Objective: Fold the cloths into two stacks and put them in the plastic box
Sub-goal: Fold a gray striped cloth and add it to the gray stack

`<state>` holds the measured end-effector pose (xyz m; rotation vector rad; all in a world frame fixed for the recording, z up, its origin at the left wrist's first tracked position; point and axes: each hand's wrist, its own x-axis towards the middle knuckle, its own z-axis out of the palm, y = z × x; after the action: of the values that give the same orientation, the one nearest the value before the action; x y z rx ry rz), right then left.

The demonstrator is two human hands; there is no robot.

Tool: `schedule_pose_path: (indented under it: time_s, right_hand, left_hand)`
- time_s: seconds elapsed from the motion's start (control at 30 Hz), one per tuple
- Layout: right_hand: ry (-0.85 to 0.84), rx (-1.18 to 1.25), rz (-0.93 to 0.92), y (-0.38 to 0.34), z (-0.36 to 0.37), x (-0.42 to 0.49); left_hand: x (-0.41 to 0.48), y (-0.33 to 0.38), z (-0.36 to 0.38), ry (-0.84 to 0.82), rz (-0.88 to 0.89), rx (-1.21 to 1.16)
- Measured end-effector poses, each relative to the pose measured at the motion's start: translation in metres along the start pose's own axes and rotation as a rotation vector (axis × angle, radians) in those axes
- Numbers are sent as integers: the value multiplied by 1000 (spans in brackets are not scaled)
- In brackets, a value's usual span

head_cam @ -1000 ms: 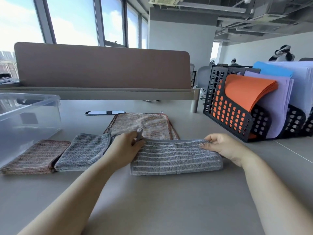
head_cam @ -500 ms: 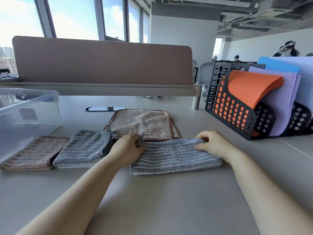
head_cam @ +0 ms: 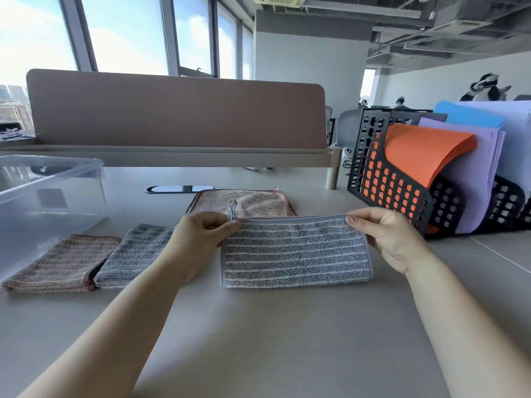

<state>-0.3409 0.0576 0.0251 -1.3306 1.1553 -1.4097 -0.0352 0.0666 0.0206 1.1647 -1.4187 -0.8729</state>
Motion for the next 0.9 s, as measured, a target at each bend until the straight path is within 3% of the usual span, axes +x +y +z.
schedule_pose_path:
  time_s: [0.3, 0.53, 0.7, 0.9]
  right_hand:
    - [34, -29, -191, 2, 2, 2]
    - [68, -406, -292, 1, 3, 3]
    - [37, -381, -225, 0, 14, -1]
    - [87, -696, -257, 11, 26, 3]
  left_hand:
    - [4, -1, 2, 172, 85, 10]
    - [5, -5, 3, 94, 122, 170]
    - [1, -1, 11, 6, 145, 56]
    - [-1, -4, 28, 166, 219, 621]
